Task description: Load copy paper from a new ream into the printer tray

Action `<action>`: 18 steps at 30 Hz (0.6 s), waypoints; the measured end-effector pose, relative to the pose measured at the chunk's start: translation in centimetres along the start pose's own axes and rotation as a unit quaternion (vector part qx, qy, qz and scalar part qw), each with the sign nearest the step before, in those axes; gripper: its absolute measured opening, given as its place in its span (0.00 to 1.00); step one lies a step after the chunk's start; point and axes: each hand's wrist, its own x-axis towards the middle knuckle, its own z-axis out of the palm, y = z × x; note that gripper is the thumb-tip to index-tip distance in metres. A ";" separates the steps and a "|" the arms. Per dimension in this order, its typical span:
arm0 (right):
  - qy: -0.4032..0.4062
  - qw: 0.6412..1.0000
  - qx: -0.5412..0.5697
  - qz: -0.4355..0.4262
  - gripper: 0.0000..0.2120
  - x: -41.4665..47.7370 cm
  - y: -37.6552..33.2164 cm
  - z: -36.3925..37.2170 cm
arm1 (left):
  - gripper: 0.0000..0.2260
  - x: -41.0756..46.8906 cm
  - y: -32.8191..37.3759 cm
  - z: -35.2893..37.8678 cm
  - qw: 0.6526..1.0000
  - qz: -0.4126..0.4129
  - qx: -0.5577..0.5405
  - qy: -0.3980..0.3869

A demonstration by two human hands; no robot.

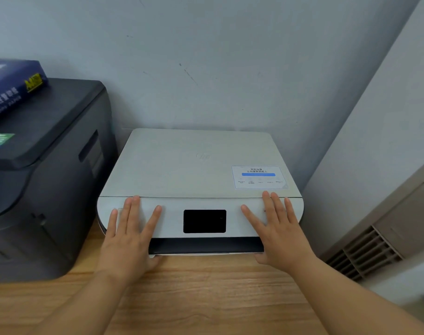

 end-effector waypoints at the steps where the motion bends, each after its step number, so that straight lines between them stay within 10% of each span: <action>1: -0.002 1.000 0.000 0.001 0.66 0.0 0.0 -0.1 | 0.59 0.0 0.0 -0.1 1.000 0.002 0.001 -0.002; 18: -0.045 0.996 0.049 0.065 0.67 -0.4 -0.8 -1.4 | 0.57 -0.6 0.4 -2.9 0.997 -0.025 0.002 -0.075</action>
